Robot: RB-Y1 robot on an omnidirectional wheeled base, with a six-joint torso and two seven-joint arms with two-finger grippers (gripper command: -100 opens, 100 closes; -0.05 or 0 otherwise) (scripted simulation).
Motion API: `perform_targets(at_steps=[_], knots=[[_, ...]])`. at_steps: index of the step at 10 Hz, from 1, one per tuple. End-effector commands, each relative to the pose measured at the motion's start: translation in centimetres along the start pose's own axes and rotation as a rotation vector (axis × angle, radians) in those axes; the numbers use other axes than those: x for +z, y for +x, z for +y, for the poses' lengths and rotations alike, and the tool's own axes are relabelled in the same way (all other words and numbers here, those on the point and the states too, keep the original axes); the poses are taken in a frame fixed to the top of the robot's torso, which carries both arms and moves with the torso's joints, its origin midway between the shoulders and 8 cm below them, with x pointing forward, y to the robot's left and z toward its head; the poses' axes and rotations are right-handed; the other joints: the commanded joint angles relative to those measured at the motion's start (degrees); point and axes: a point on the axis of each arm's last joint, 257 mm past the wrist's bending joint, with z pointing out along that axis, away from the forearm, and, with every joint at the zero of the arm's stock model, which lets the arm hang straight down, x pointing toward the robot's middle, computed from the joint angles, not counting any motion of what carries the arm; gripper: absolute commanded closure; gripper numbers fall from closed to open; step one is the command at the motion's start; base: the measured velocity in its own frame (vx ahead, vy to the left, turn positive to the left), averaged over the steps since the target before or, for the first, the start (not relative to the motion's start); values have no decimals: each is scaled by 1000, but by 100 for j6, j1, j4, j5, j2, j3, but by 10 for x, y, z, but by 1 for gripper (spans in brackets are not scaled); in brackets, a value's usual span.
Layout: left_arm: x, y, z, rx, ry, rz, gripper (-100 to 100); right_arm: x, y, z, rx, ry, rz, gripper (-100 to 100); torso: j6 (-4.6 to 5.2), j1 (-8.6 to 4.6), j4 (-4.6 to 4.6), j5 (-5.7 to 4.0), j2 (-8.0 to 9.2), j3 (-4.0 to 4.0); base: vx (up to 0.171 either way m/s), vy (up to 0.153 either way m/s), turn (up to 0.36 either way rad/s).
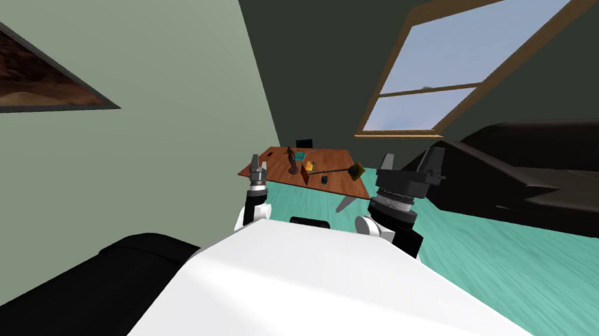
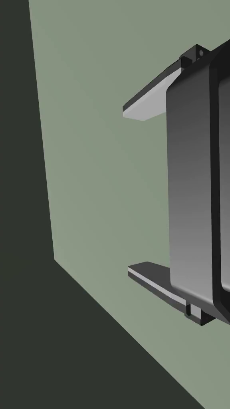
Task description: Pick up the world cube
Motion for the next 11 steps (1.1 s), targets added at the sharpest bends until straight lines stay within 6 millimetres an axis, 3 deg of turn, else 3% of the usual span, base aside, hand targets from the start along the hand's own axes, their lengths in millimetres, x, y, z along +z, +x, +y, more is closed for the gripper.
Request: perform_targets(at_steps=[1,5,6,10,11], knots=[[0,0,0,0,0,0,0,-4,13,-9,-13,21,49,-100,0,0,0,0,0,0,-46,83,153],[0,0,0,0,0,0,0,-26,46,-43,-58,103,176,-100,-3,62,7,14,29,17,-87,177,169],[0,0,0,-1,0,0,0,-26,46,-43,-58,103,176,-100,-3,86,7,19,32,18,-52,164,42],[0,0,0,-1,0,0,0,-83,80,-98,-143,250,344,-100,-4,75,7,17,27,16,-57,180,260],[0,0,0,-1,0,0,0,-84,80,-100,-144,254,345,-100,-2,83,6,20,30,17,-44,161,54]])
